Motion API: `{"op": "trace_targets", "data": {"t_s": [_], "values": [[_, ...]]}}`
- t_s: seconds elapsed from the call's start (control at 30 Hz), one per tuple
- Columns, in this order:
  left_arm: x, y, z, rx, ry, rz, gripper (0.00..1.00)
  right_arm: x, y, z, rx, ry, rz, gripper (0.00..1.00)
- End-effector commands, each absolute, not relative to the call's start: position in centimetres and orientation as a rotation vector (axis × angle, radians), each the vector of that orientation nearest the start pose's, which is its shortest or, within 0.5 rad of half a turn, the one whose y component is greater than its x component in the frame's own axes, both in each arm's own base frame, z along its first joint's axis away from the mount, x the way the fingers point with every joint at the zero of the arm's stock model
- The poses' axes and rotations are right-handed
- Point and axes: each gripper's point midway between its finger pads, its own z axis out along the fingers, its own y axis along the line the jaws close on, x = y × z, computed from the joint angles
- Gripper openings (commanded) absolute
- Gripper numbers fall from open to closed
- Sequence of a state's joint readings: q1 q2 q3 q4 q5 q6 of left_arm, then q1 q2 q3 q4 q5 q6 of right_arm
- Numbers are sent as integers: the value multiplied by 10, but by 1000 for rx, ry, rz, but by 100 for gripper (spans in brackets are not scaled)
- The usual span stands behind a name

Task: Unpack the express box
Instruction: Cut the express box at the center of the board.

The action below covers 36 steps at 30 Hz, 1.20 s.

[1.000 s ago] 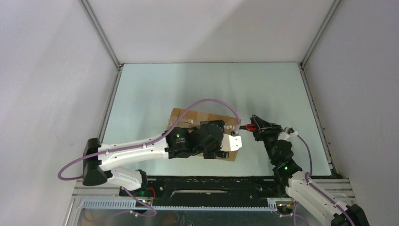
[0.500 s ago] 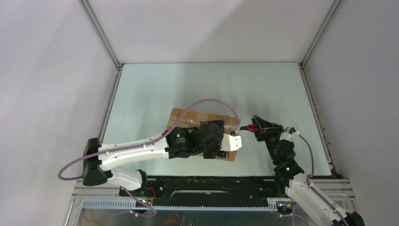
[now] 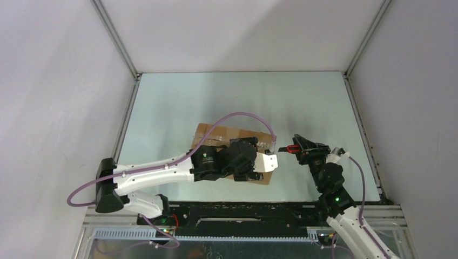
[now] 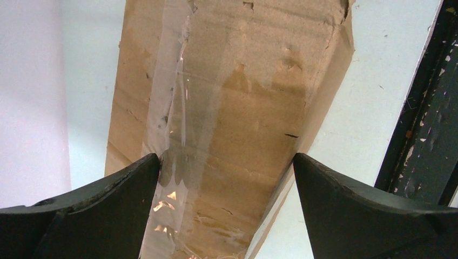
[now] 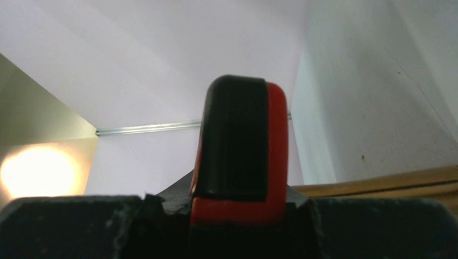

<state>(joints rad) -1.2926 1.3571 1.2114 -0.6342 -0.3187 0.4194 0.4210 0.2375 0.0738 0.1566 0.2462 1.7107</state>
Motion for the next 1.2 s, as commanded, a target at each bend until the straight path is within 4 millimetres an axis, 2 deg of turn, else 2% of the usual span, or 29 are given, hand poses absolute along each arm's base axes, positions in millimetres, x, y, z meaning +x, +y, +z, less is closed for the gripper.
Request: {"op": "trace_targets", "data": {"t_s": [0.0,0.1,0.37,0.53,0.77,1.17], "values": [[167,-326,199,1614,1651,-83,95,247,110,216,1225,1253,1420,0],[167,-327,199,1618,1652,-88,95,250,111,213,1240,1251,1404,0],[167,-328,198,1625,1650,-86,94,256,112,220,1258,1212,1440,0],[168,-328,200,1628,1645,-79,94,251,114,223,1246,1215,1479,0],[168,-328,199,1629,1647,-75,94,241,106,215,1244,1238,1425,0],[168,-328,200,1632,1650,-69,94,243,122,220,1194,1263,1444,0]]}}
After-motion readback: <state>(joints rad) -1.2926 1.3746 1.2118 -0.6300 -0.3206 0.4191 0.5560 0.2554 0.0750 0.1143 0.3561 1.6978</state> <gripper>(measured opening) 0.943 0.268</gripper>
